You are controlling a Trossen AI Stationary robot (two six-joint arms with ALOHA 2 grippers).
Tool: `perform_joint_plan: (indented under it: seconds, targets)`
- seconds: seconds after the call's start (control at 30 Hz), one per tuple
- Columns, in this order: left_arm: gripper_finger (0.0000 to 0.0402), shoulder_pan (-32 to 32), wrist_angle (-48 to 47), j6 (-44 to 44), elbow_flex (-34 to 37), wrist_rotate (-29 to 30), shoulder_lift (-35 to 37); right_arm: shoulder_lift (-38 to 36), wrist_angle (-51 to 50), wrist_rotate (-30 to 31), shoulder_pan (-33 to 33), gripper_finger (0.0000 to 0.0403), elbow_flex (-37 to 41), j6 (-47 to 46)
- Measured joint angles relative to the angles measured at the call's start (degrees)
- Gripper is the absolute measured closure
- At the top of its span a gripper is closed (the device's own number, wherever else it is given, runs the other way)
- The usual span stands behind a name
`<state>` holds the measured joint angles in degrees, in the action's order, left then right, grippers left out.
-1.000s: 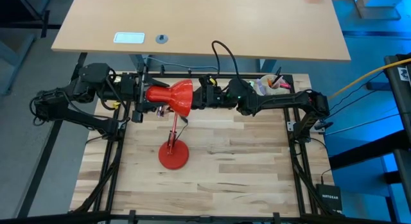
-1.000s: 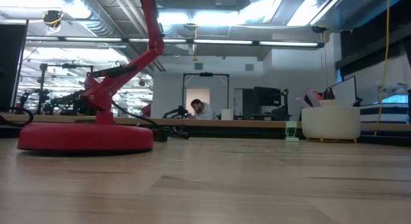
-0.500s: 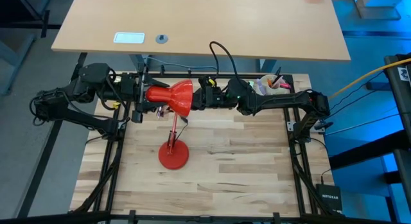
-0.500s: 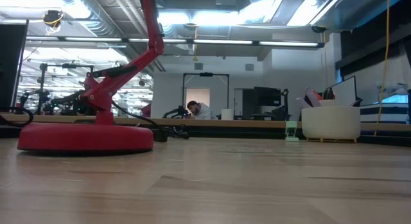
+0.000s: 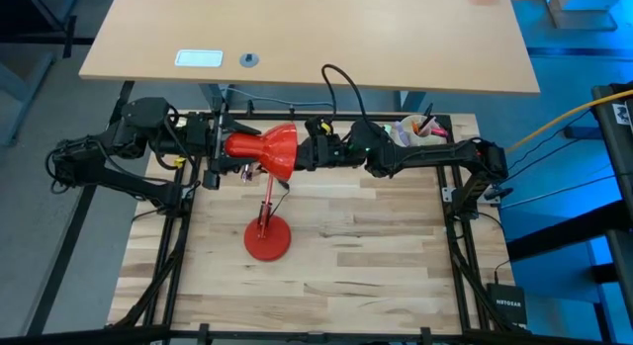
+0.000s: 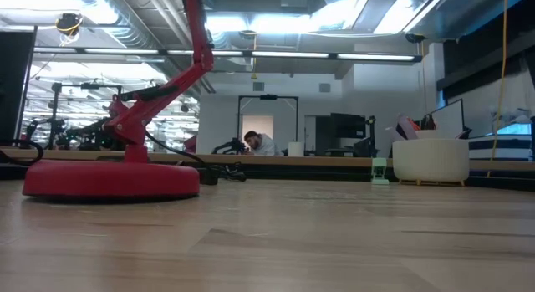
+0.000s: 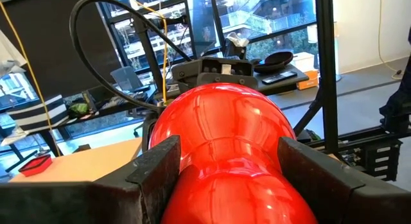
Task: Screw lightbulb
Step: Insert the white lightbulb into the red desk lamp
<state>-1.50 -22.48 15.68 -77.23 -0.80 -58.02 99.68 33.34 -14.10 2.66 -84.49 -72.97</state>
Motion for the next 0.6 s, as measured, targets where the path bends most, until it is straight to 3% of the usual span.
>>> perform_joint_plan:
  seconds: [0.6]
  targets:
    - [0.0164,0.0,-0.75,-0.51,0.09,-0.02,1.57,0.09,-0.11,-9.33,1.24,0.0027,0.02,3.17]
